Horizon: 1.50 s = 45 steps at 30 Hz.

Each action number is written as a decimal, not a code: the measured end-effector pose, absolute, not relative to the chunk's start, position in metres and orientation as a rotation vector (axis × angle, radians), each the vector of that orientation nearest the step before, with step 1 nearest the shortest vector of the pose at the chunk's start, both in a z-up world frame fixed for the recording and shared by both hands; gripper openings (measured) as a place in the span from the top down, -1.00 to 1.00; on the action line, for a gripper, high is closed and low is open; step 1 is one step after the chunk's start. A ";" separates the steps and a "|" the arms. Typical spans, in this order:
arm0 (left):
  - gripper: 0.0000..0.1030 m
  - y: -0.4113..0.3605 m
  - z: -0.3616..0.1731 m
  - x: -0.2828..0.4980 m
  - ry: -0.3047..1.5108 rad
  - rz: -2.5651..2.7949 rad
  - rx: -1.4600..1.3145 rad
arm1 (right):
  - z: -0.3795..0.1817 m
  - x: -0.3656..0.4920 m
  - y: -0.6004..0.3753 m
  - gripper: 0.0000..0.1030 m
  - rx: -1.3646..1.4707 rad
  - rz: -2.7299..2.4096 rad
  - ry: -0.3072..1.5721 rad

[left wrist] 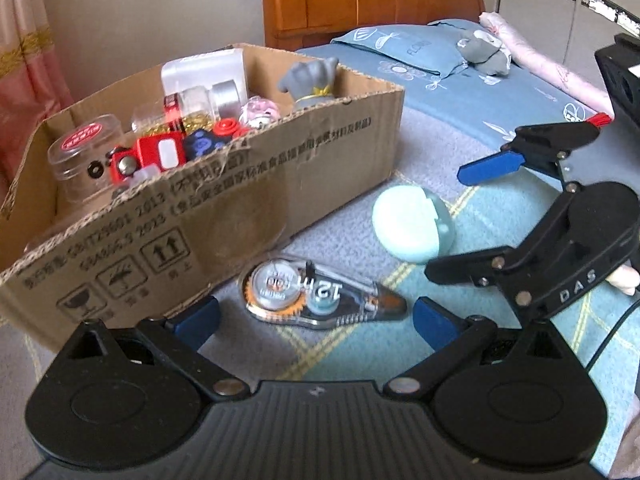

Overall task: Organize rigid objects
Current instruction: 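Withdraw both tools toward the correction tape and the pale blue case, then close the left tool on the correction tape while the right tool grips the pale blue case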

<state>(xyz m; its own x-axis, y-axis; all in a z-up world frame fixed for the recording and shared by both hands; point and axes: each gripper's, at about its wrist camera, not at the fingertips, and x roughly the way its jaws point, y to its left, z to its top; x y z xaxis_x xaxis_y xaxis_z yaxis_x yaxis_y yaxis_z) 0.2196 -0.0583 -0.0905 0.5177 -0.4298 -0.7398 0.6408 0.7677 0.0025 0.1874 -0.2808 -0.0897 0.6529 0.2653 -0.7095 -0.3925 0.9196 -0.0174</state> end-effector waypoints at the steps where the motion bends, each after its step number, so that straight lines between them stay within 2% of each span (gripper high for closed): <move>1: -0.98 -0.060 -0.091 0.221 0.793 -0.657 0.292 | -0.090 0.187 -0.281 -1.00 -0.175 0.376 0.774; 3: -0.93 -0.060 -0.090 0.221 0.788 -0.671 0.291 | -0.089 0.186 -0.282 -1.00 -0.174 0.375 0.771; 7: -0.70 -0.061 -0.088 0.215 0.773 -0.688 0.293 | -0.090 0.185 -0.283 -1.00 -0.170 0.370 0.764; 22: -0.71 -0.031 -0.084 0.186 0.836 -0.519 0.240 | -0.091 0.181 -0.277 -1.00 -0.188 0.405 0.761; 31: -0.81 -0.029 -0.087 0.199 0.815 -0.603 0.272 | -0.091 0.197 -0.263 -1.00 -0.259 0.563 0.763; 35: -0.78 -0.031 -0.086 0.198 0.814 -0.624 0.293 | -0.088 0.201 -0.261 -0.83 -0.283 0.597 0.770; 37: -0.74 -0.031 -0.084 0.198 0.817 -0.632 0.296 | -0.085 0.201 -0.260 -0.63 -0.290 0.615 0.773; 42: -0.73 -0.032 -0.083 0.196 0.820 -0.629 0.307 | -0.079 0.199 -0.254 -0.28 -0.323 0.614 0.775; 45: -0.73 -0.031 -0.080 0.194 0.824 -0.628 0.310 | -0.078 0.198 -0.252 -0.28 -0.336 0.603 0.778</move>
<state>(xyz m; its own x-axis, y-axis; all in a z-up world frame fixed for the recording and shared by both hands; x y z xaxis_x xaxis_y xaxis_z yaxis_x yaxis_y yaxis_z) 0.1938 -0.0313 -0.0804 0.5136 -0.3963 -0.7611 0.6280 0.7780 0.0187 0.1980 -0.2522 -0.0785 0.5577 0.3805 -0.7377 -0.6189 0.7828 -0.0642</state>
